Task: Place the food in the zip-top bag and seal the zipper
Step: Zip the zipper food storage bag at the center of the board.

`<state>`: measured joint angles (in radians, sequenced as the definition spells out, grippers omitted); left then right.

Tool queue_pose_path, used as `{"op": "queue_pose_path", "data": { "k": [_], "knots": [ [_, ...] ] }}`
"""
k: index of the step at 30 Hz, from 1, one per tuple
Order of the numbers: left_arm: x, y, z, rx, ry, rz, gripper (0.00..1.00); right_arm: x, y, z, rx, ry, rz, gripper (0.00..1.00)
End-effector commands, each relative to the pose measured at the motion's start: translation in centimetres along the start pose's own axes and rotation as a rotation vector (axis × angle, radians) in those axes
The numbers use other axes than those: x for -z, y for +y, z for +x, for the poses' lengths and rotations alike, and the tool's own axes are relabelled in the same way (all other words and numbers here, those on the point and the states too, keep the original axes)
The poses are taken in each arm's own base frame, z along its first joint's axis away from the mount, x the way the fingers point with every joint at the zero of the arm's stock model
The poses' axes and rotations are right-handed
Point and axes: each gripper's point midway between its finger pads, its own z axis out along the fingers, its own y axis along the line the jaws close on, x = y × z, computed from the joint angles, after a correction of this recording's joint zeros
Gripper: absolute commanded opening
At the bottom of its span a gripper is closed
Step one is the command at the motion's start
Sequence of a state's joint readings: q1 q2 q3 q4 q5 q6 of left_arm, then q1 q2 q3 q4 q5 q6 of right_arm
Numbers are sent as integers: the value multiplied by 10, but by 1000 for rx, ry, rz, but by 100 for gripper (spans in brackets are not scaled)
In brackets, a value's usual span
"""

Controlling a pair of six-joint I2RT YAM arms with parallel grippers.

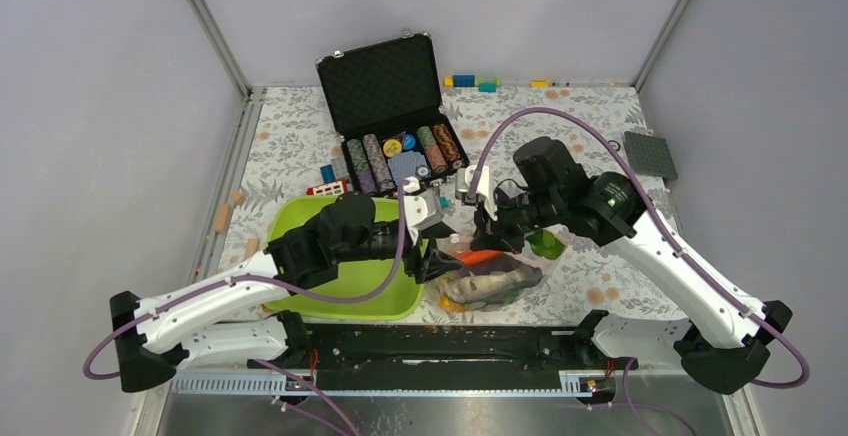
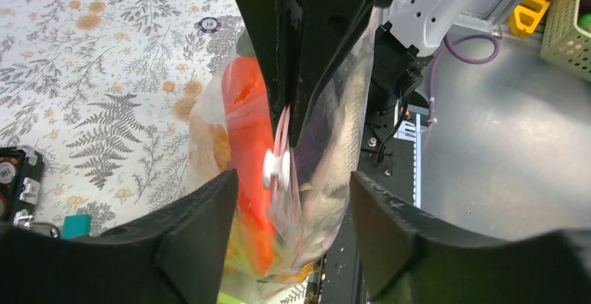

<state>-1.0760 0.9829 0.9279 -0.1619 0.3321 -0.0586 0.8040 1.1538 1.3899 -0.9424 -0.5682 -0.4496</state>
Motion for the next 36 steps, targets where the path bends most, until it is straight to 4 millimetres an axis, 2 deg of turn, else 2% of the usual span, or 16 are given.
{"op": "queue_pose_path", "data": {
  "k": [1, 3, 5, 9, 13, 14, 18, 20, 21, 22, 24, 25, 27, 30, 31, 36],
  "knots": [
    [14, -5, -22, -53, -132, -4, 72, 11, 9, -10, 30, -48, -12, 3],
    [17, -2, -21, -50, -172, -25, 82, 12, 12, -13, 35, -65, -23, 3],
    [19, 1, -21, -52, -203, -40, 89, 13, 13, -17, 34, -83, -25, 3],
    [17, 10, -21, -45, -249, -86, 90, 15, 16, -19, 38, -101, -32, 4],
    [12, 4, -29, -23, -302, -39, 88, 13, 16, -18, 33, -102, -36, 4],
    [10, 2, -32, -20, -312, -26, 84, 13, 16, -18, 31, -100, -37, 4],
    [3, -5, -33, -15, -325, 31, 53, 12, 15, -16, 32, -97, -31, 4],
    [1, -11, -31, -19, -317, 71, 29, 12, 14, -15, 29, -94, -25, 5],
    [0, -14, -30, -25, -307, 88, 13, 12, 14, -16, 30, -95, -21, 5],
    [-1, -15, -28, -27, -295, 95, 0, 13, 13, -17, 31, -100, -16, 6],
    [0, -15, -26, -36, -286, 95, 0, 15, 12, -19, 32, -111, -2, 9],
    [1, -15, -25, -41, -285, 96, 0, 16, 11, -21, 32, -119, 8, 15],
    [3, -17, -23, -48, -283, 105, 0, 19, 9, -27, 30, -144, 30, 22],
    [5, -20, -22, -59, -282, 115, 0, 24, 9, -39, 6, -189, 43, 43],
    [6, -19, -21, -62, -279, 112, 0, 25, 11, -43, -2, -204, 33, 47],
    [5, -18, -21, -73, -263, 105, 0, 19, 23, -51, -17, -206, -43, 54]
  ]
}}
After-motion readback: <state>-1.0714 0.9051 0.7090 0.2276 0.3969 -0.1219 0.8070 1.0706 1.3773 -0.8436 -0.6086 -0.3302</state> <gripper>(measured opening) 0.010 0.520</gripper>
